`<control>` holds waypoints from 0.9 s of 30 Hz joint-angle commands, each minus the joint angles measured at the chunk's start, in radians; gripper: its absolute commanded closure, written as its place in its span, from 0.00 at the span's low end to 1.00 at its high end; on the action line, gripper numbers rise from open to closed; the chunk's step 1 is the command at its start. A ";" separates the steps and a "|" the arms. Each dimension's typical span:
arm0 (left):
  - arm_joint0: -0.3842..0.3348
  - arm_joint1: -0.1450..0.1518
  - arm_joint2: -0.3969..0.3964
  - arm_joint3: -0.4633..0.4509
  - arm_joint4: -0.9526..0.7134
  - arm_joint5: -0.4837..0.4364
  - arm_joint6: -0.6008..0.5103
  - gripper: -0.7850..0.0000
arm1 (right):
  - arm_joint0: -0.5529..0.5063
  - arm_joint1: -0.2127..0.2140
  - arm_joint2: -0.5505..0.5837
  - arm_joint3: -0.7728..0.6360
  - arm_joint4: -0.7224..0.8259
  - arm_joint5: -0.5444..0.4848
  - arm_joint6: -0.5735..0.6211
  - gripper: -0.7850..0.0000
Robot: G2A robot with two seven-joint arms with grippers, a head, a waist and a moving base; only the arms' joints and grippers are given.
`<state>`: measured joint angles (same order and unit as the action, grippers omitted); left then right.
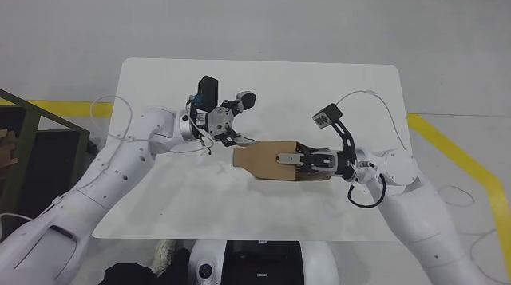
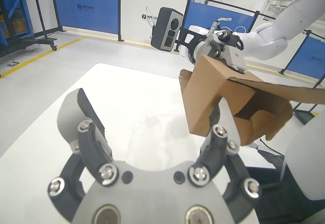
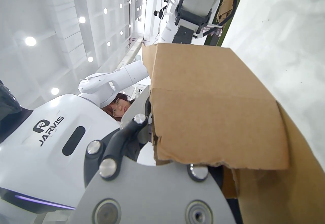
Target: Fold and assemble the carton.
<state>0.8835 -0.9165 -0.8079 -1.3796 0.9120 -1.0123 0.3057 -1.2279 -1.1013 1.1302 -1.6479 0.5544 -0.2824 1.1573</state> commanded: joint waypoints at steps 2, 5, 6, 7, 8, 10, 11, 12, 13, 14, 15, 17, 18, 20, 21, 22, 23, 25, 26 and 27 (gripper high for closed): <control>-0.003 -0.005 0.001 0.000 0.003 0.000 -0.009 0.00 | -0.003 0.001 0.000 -0.004 -0.002 0.002 0.003 1.00; -0.005 -0.009 -0.002 -0.003 0.008 0.000 -0.012 0.00 | -0.005 0.001 -0.001 -0.006 -0.003 0.004 0.004 1.00; -0.004 -0.010 -0.004 -0.004 0.010 0.000 -0.012 0.00 | -0.005 0.002 -0.001 -0.007 -0.004 0.004 0.005 1.00; -0.004 -0.010 -0.005 -0.006 0.012 0.000 -0.013 0.00 | -0.005 0.002 -0.001 -0.008 -0.004 0.005 0.005 1.00; -0.003 -0.011 -0.007 -0.007 0.014 0.000 -0.013 0.00 | -0.005 0.002 -0.001 -0.009 -0.005 0.005 0.004 1.00; 0.000 -0.012 -0.010 -0.010 0.018 0.000 -0.014 0.00 | -0.005 0.002 -0.001 -0.011 -0.006 0.004 0.005 1.00; 0.001 -0.013 -0.012 -0.012 0.020 0.000 -0.014 0.00 | -0.005 0.002 -0.001 -0.011 -0.006 0.004 0.005 1.00; 0.002 -0.013 -0.015 -0.014 0.022 0.000 -0.013 0.00 | -0.005 0.002 -0.001 -0.011 -0.006 0.004 0.005 1.00; 0.004 -0.013 -0.017 -0.015 0.024 0.000 -0.013 0.00 | -0.005 0.002 -0.001 -0.011 -0.007 0.005 0.004 1.00; 0.006 -0.013 -0.020 -0.018 0.027 0.000 -0.013 0.00 | -0.005 0.003 -0.001 -0.012 -0.008 0.005 0.004 1.00; 0.008 -0.013 -0.022 -0.020 0.030 0.000 -0.013 0.00 | -0.005 0.003 -0.001 -0.012 -0.009 0.006 0.005 1.00; 0.012 -0.012 -0.028 -0.025 0.035 0.000 -0.012 0.00 | -0.004 0.003 -0.001 -0.012 -0.008 0.008 0.005 1.00; 0.014 -0.012 -0.032 -0.028 0.039 0.000 -0.011 0.00 | -0.004 0.003 -0.001 -0.012 -0.007 0.009 0.005 1.00; 0.019 -0.012 -0.038 -0.032 0.045 0.000 -0.009 0.00 | -0.004 0.003 0.002 -0.011 -0.005 0.008 0.001 1.00; 0.022 -0.012 -0.042 -0.035 0.047 0.000 -0.007 0.00 | -0.005 0.004 0.004 -0.009 -0.003 0.006 -0.001 1.00; 0.025 -0.011 -0.045 -0.038 0.049 0.000 -0.006 0.00 | -0.005 0.004 0.009 -0.006 -0.001 0.004 -0.006 1.00; 0.029 -0.010 -0.049 -0.041 0.050 0.000 -0.002 0.00 | -0.006 0.005 0.014 -0.003 0.006 0.001 -0.009 1.00; 0.039 -0.007 -0.058 -0.048 0.053 0.000 0.008 0.00 | -0.009 0.006 0.028 0.006 0.017 -0.005 -0.015 1.00; 0.044 -0.005 -0.064 -0.050 0.057 0.000 0.013 0.00 | -0.011 0.007 0.035 0.010 0.023 -0.007 -0.019 1.00; 0.051 -0.002 -0.071 -0.051 0.061 0.000 0.019 0.00 | -0.013 0.008 0.042 0.013 0.027 -0.009 -0.021 1.00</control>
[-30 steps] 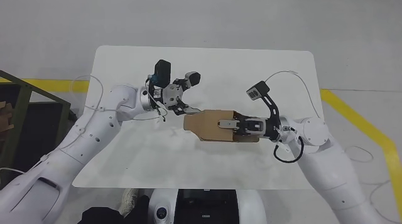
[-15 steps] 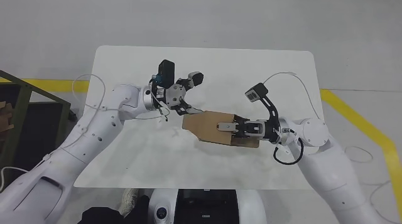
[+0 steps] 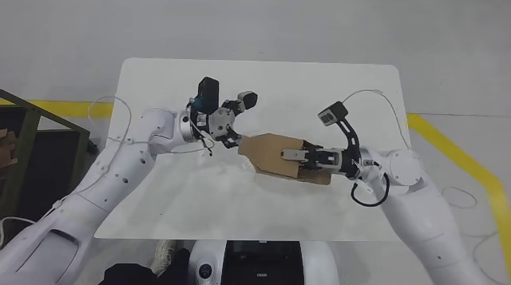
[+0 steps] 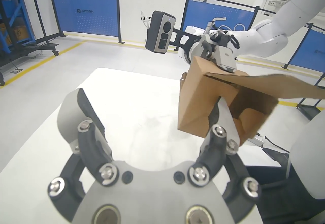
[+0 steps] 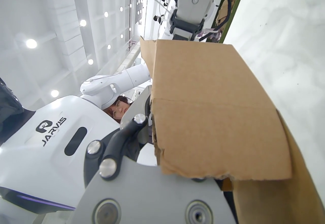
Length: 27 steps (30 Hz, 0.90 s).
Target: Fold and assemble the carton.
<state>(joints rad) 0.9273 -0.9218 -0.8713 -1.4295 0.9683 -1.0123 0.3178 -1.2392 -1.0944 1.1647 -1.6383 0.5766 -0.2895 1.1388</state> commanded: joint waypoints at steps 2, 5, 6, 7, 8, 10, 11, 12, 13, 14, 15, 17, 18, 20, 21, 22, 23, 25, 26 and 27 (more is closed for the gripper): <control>0.026 0.009 -0.028 0.005 0.017 0.000 0.024 0.00 | -0.006 0.002 0.020 0.009 0.012 -0.006 -0.010 1.00; 0.055 0.018 -0.048 0.002 0.030 0.000 0.050 0.00 | -0.011 0.005 0.036 0.009 -0.017 -0.006 -0.045 1.00; 0.064 0.021 -0.054 0.000 0.035 0.000 0.057 0.00 | -0.013 0.005 0.037 0.004 -0.024 -0.006 -0.052 1.00; 0.072 0.023 -0.058 -0.004 0.041 0.000 0.063 0.00 | -0.014 0.005 0.037 0.000 -0.030 -0.005 -0.060 1.00; 0.079 0.025 -0.061 -0.008 0.046 0.000 0.068 0.00 | -0.015 0.005 0.036 -0.004 -0.034 -0.003 -0.065 1.00; 0.090 0.028 -0.061 -0.020 0.056 0.000 0.070 0.00 | -0.013 0.004 0.030 -0.010 -0.043 0.000 -0.074 1.00; 0.093 0.028 -0.059 -0.027 0.061 0.000 0.068 0.00 | -0.012 0.003 0.025 -0.013 -0.048 0.001 -0.078 1.00; 0.093 0.029 -0.056 -0.034 0.065 0.000 0.065 0.00 | -0.011 0.002 0.020 -0.014 -0.052 0.004 -0.081 1.00; 0.092 0.029 -0.054 -0.039 0.068 0.000 0.061 0.00 | -0.009 0.001 0.015 -0.016 -0.055 0.005 -0.082 1.00; 0.090 0.028 -0.052 -0.041 0.068 0.000 0.059 0.00 | -0.007 0.001 0.010 -0.017 -0.056 0.006 -0.084 1.00; 0.087 0.028 -0.050 -0.041 0.067 0.000 0.056 0.00 | -0.005 0.000 0.006 -0.018 -0.058 0.006 -0.085 1.00; 0.079 0.025 -0.044 -0.039 0.060 0.000 0.051 0.00 | -0.004 -0.001 -0.001 -0.023 -0.061 0.007 -0.085 1.00; 0.075 0.023 -0.039 -0.037 0.054 0.000 0.047 0.00 | -0.004 -0.001 -0.003 -0.026 -0.064 0.007 -0.085 1.00; 0.066 0.020 -0.028 -0.033 0.047 0.000 0.038 0.00 | -0.007 -0.001 -0.006 -0.032 -0.069 0.007 -0.086 1.00; 0.062 0.018 -0.022 -0.032 0.044 0.000 0.033 0.00 | -0.009 -0.001 -0.006 -0.036 -0.072 0.006 -0.085 1.00; 0.057 0.016 -0.016 -0.030 0.041 0.000 0.028 0.00 | -0.011 -0.001 -0.007 -0.039 -0.074 0.006 -0.086 1.00; 0.053 0.014 -0.010 -0.030 0.038 0.000 0.024 0.00 | -0.013 -0.001 -0.007 -0.042 -0.076 0.006 -0.085 1.00; 0.043 0.011 0.000 -0.028 0.035 0.000 0.017 0.00 | -0.015 -0.001 -0.009 -0.047 -0.077 0.007 -0.085 1.00; 0.040 0.010 0.004 -0.027 0.032 0.000 0.015 0.00 | -0.015 -0.001 -0.010 -0.048 -0.078 0.008 -0.085 1.00; 0.036 0.008 0.008 -0.026 0.031 0.000 0.014 0.00 | -0.015 -0.001 -0.011 -0.049 -0.078 0.008 -0.084 1.00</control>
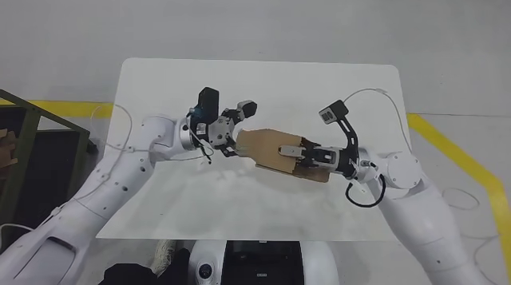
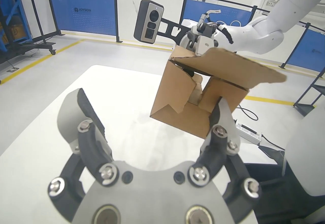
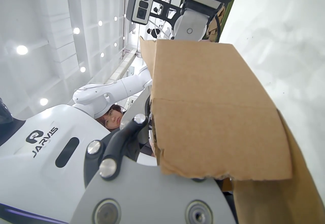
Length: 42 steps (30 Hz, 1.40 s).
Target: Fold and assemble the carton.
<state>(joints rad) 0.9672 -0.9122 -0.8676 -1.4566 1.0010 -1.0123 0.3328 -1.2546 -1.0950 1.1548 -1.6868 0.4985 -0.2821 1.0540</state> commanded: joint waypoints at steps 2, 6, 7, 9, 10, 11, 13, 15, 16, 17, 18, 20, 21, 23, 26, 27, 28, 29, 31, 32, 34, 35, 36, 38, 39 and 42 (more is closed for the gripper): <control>-0.009 -0.003 0.008 0.005 -0.003 0.000 -0.002 0.00 | 0.000 0.000 -0.001 -0.001 0.001 0.000 0.001 1.00; -0.014 -0.003 0.010 0.014 -0.004 0.000 0.000 0.00 | 0.001 0.000 -0.003 0.000 0.003 0.000 0.003 1.00; -0.014 -0.003 0.010 0.015 -0.004 0.000 0.001 0.00 | 0.002 0.000 -0.003 0.001 0.003 -0.001 0.004 1.00; -0.014 -0.003 0.011 0.016 -0.005 0.000 -0.001 0.00 | 0.003 0.000 -0.004 0.002 0.003 -0.001 0.004 1.00; -0.014 -0.002 0.012 0.016 -0.005 0.000 -0.002 0.00 | 0.003 0.000 -0.004 0.003 0.005 -0.002 0.004 1.00; -0.014 -0.002 0.013 0.015 -0.005 0.000 -0.003 0.00 | 0.003 -0.001 -0.005 0.004 0.006 -0.003 0.005 1.00; -0.015 -0.002 0.017 0.013 -0.005 0.000 -0.007 0.00 | 0.004 -0.001 -0.005 0.006 0.007 -0.004 0.003 1.00; -0.019 -0.002 0.023 0.011 -0.004 0.000 -0.013 0.00 | 0.004 -0.001 -0.004 0.010 0.008 -0.005 0.003 1.00; -0.022 -0.002 0.025 0.010 -0.003 0.000 -0.016 0.00 | 0.003 -0.001 -0.003 0.013 0.010 -0.007 0.003 1.00; -0.024 -0.002 0.027 0.008 -0.003 0.000 -0.016 0.00 | 0.003 0.000 -0.001 0.017 0.011 -0.007 0.001 1.00; -0.026 -0.002 0.026 0.006 -0.002 0.000 -0.016 0.00 | 0.002 0.000 0.003 0.021 0.014 -0.008 0.000 1.00; -0.027 0.001 0.020 0.007 -0.001 0.000 -0.009 0.00 | 0.000 0.001 0.011 0.030 0.020 -0.013 -0.003 1.00; -0.024 0.003 0.014 0.007 0.000 0.000 -0.002 0.00 | -0.002 0.002 0.017 0.034 0.024 -0.016 -0.005 1.00; -0.014 0.008 -0.002 0.007 0.005 0.000 0.015 0.00 | -0.006 0.003 0.027 0.042 0.030 -0.019 -0.006 1.00; 0.016 0.021 -0.040 0.002 0.019 0.000 0.059 0.00 | -0.010 0.005 0.041 0.054 0.032 -0.021 -0.012 1.00; 0.028 0.026 -0.054 -0.002 0.027 0.000 0.073 0.00 | -0.010 0.006 0.045 0.059 0.029 -0.021 -0.015 1.00; 0.040 0.031 -0.068 -0.007 0.037 0.000 0.089 0.00 | -0.011 0.006 0.049 0.064 0.021 -0.021 -0.023 1.00; 0.053 0.036 -0.080 -0.012 0.048 0.000 0.102 0.00 | -0.011 0.007 0.053 0.070 0.009 -0.019 -0.034 1.00; 0.070 0.046 -0.101 -0.014 0.068 0.000 0.116 0.00 | -0.013 0.007 0.055 0.078 -0.026 -0.015 -0.063 1.00; 0.076 0.050 -0.110 -0.016 0.075 0.000 0.122 0.00 | -0.015 0.007 0.050 0.081 -0.031 -0.013 -0.070 1.00; 0.084 0.058 -0.123 -0.023 0.085 0.000 0.132 0.00 | -0.013 0.006 0.043 0.093 -0.049 -0.006 -0.082 1.00; 0.087 0.061 -0.129 -0.030 0.088 0.000 0.137 0.00 | -0.012 0.005 0.038 0.095 -0.061 -0.004 -0.091 1.00; 0.089 0.065 -0.135 -0.036 0.091 0.000 0.140 0.00 | -0.012 0.004 0.032 0.097 -0.066 -0.001 -0.097 1.00; 0.089 0.070 -0.143 -0.049 0.096 0.000 0.139 0.00 | -0.009 0.002 0.019 0.099 -0.093 0.006 -0.111 1.00; 0.087 0.071 -0.147 -0.052 0.096 0.000 0.137 0.00 | -0.008 0.001 0.011 0.097 -0.104 0.009 -0.116 1.00; 0.073 0.071 -0.148 -0.053 0.099 0.000 0.106 0.00 | -0.004 -0.001 -0.007 0.088 -0.141 0.018 -0.130 1.00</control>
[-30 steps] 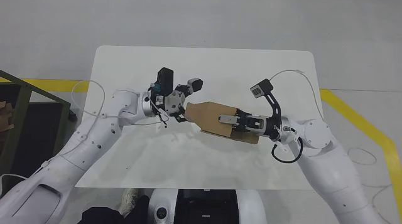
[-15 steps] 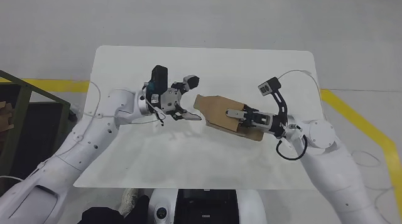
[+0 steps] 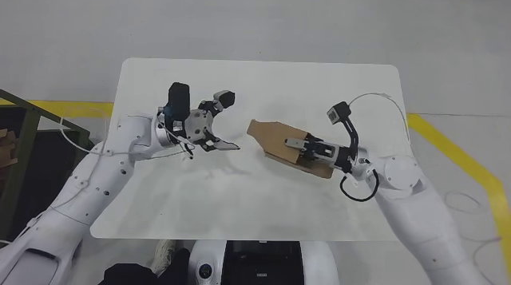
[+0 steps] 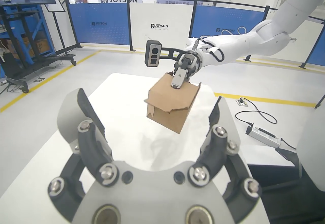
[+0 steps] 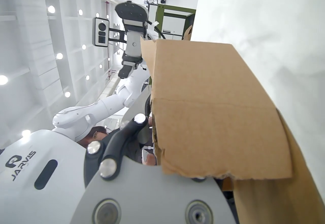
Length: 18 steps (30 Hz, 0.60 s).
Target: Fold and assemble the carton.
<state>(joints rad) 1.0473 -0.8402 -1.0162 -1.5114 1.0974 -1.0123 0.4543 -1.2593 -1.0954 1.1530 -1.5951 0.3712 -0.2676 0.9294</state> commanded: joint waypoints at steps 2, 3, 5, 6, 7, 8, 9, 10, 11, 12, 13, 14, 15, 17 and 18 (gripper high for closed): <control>-0.022 -0.005 0.012 0.015 -0.009 0.000 -0.050 0.00 | 0.001 -0.002 -0.016 -0.013 -0.033 0.011 -0.011 1.00; -0.031 -0.008 0.019 0.023 -0.018 0.000 -0.069 0.00 | 0.002 -0.002 -0.020 -0.019 -0.044 0.014 -0.015 1.00; -0.051 -0.014 0.028 0.035 -0.034 0.001 -0.109 0.00 | 0.000 -0.002 -0.026 -0.030 -0.058 0.018 -0.019 1.00; -0.058 -0.017 0.033 0.041 -0.043 0.004 -0.126 0.00 | -0.001 -0.002 -0.027 -0.035 -0.061 0.019 -0.020 1.00; -0.065 -0.020 0.038 0.047 -0.054 0.007 -0.143 0.00 | -0.003 -0.002 -0.027 -0.042 -0.060 0.018 -0.020 1.00; -0.070 -0.023 0.042 0.053 -0.065 0.010 -0.158 0.00 | -0.005 -0.002 -0.026 -0.048 -0.054 0.015 -0.019 1.00; -0.075 -0.025 0.045 0.059 -0.077 0.012 -0.171 0.00 | -0.007 -0.002 -0.024 -0.054 -0.045 0.011 -0.014 1.00; -0.079 -0.028 0.048 0.067 -0.090 0.012 -0.181 0.00 | -0.010 -0.001 -0.022 -0.061 -0.036 0.007 -0.008 1.00; -0.083 -0.031 0.051 0.075 -0.099 0.012 -0.192 0.00 | -0.013 -0.001 -0.021 -0.069 -0.021 0.003 -0.001 1.00; -0.087 -0.033 0.054 0.079 -0.107 0.009 -0.201 0.00 | -0.016 -0.001 -0.018 -0.076 -0.004 0.000 0.007 1.00; -0.090 -0.035 0.056 0.084 -0.116 0.007 -0.208 0.00 | -0.018 0.000 -0.014 -0.084 0.007 -0.004 0.014 1.00; -0.092 -0.037 0.058 0.087 -0.123 0.006 -0.214 0.00 | -0.020 0.001 -0.010 -0.092 0.016 -0.007 0.020 1.00; -0.094 -0.039 0.059 0.089 -0.129 0.004 -0.218 0.00 | -0.023 0.001 -0.005 -0.101 0.022 -0.009 0.025 1.00; -0.098 -0.043 0.060 0.091 -0.141 0.000 -0.223 0.00 | -0.028 0.003 0.002 -0.114 0.031 -0.014 0.031 1.00; -0.099 -0.045 0.061 0.090 -0.146 0.000 -0.223 0.00 | -0.031 0.004 0.006 -0.120 0.033 -0.016 0.033 1.00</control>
<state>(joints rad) 0.9496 -0.8835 -0.9560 -1.4206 0.9564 -1.0120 0.2318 -1.2876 -1.0925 1.1550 -1.7090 0.4019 -0.2816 0.9606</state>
